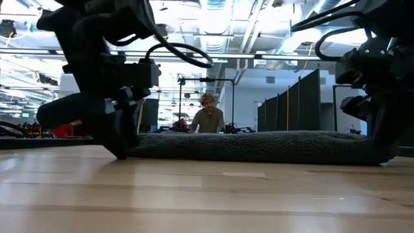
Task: Roll towel
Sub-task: Roll the black towel
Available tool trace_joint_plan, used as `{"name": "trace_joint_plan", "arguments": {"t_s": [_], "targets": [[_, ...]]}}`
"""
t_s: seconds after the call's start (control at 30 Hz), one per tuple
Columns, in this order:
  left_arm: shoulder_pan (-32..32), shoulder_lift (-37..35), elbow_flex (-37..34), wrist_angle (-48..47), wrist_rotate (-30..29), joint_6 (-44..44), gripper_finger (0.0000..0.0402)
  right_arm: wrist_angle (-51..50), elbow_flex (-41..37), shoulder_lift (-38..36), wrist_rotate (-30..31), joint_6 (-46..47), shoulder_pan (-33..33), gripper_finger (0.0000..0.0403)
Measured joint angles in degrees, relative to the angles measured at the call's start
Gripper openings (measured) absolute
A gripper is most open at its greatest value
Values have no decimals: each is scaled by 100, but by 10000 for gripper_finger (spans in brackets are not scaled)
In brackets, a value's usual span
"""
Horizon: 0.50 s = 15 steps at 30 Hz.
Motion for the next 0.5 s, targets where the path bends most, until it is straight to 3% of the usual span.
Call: {"name": "trace_joint_plan", "arguments": {"t_s": [0.23, 0.4, 0.5], "targets": [[97, -240, 42, -225, -202, -121, 16, 7, 2, -2, 10, 51, 0, 8], [169, -265, 49, -333, -146, -130, 1, 24, 7, -14, -28, 59, 4, 8], [152, -475, 170, -616, 214, -185, 0, 188, 7, -59, -548, 65, 9, 8]]}}
